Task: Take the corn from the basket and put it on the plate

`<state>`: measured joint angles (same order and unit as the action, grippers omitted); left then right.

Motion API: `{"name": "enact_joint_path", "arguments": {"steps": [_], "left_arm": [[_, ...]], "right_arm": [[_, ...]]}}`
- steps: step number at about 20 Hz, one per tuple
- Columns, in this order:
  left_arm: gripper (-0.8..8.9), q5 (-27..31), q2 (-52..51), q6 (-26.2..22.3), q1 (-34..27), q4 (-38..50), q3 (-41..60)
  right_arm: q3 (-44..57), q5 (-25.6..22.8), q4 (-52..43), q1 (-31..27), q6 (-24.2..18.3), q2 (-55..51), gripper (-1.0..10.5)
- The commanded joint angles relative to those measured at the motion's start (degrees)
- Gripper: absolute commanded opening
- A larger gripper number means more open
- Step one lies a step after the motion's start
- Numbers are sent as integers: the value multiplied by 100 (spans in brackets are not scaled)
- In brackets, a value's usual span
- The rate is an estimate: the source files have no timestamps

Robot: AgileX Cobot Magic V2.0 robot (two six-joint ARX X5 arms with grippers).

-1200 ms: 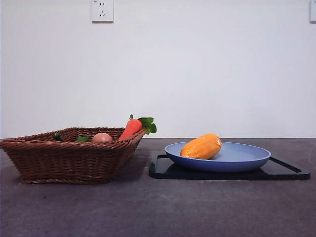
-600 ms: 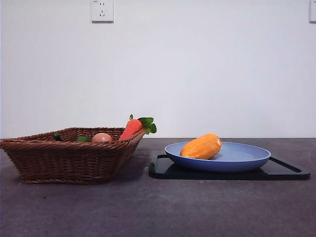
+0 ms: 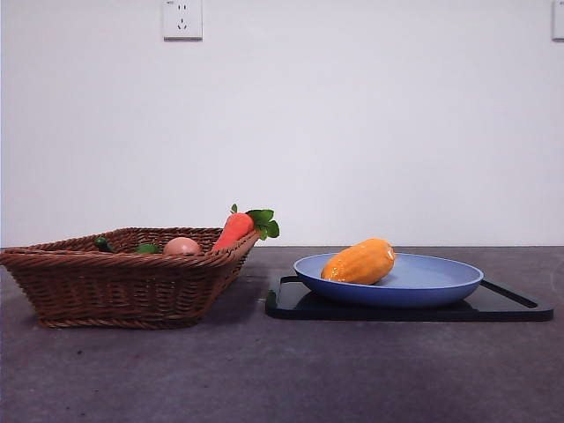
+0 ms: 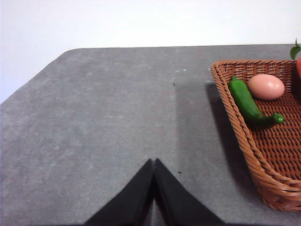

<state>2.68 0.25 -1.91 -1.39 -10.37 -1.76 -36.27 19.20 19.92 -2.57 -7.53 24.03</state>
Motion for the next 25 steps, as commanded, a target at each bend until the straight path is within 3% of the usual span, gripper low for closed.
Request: {"name": "enact_joint_path", "arguments": {"steps": [1, 8, 12, 20, 25], "left_arm": [[4, -7, -9, 48, -15, -50, 146], [4, -7, -9, 48, -15, -48, 146], [4, -7, -9, 48, -15, -48, 146], [4, -7, -9, 48, -15, -50, 146], [4, -7, -9, 48, -15, -48, 146]], "right_arm": [[968, -24, -1152, -48, -66, -483, 2], [2557, -17, -2785, -46, 4, -1386, 2], [2920, -116, -2817, -46, 9, -1696, 2], [3327, -903, -2739, -46, 269, -2031, 2], [3574, -949, -2704, -46, 317, -2181, 2]]}}
